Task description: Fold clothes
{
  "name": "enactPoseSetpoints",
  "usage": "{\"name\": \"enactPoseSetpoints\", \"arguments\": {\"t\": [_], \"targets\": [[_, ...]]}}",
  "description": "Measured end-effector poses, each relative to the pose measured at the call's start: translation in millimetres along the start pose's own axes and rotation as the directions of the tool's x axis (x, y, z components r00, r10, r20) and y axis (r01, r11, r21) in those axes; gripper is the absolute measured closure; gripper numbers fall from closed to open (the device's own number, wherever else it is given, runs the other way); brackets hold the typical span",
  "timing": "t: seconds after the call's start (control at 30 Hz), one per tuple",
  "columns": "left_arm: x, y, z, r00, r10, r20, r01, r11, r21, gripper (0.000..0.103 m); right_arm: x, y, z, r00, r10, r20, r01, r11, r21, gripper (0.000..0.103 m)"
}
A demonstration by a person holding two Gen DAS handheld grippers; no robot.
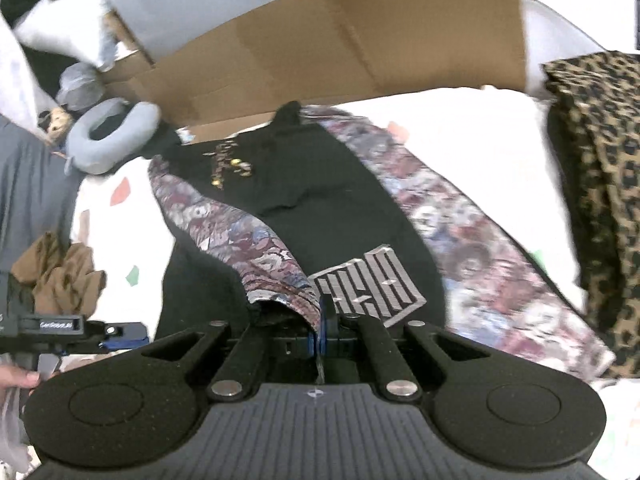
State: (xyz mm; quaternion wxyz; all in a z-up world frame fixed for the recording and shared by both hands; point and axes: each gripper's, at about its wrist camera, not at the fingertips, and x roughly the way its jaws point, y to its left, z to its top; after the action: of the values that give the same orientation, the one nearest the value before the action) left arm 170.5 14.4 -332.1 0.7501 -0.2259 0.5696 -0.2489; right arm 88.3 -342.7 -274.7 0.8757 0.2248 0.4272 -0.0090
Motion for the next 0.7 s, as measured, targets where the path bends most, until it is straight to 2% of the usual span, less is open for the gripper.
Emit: {"name": "enactPoseSetpoints", "arguments": {"t": [0.13, 0.4, 0.6, 0.7], "targets": [[6.2, -0.4, -7.1, 0.999, 0.03, -0.029, -0.029, 0.999, 0.026, 0.053, -7.8, -16.9, -2.5, 0.999, -0.042, -0.006, 0.042, 0.999, 0.026, 0.102], [10.4, 7.4, -25.0, 0.996, -0.005, -0.093, 0.005, 1.0, 0.0, 0.053, -18.8, -48.3, -11.9, 0.994, -0.108, -0.015, 0.109, 0.99, 0.09, 0.102], [17.9, 1.4, -32.2, 0.992, -0.022, -0.126, 0.022, 1.0, -0.002, 0.053, -21.4, -78.7, -23.1, 0.988, -0.15, -0.032, 0.153, 0.97, 0.19, 0.102], [26.6, -1.7, -34.8, 0.989, -0.029, -0.144, 0.029, 1.0, 0.0, 0.053, -20.5, -90.6, -28.1, 0.982, -0.183, -0.043, 0.188, 0.962, 0.198, 0.102]]}}
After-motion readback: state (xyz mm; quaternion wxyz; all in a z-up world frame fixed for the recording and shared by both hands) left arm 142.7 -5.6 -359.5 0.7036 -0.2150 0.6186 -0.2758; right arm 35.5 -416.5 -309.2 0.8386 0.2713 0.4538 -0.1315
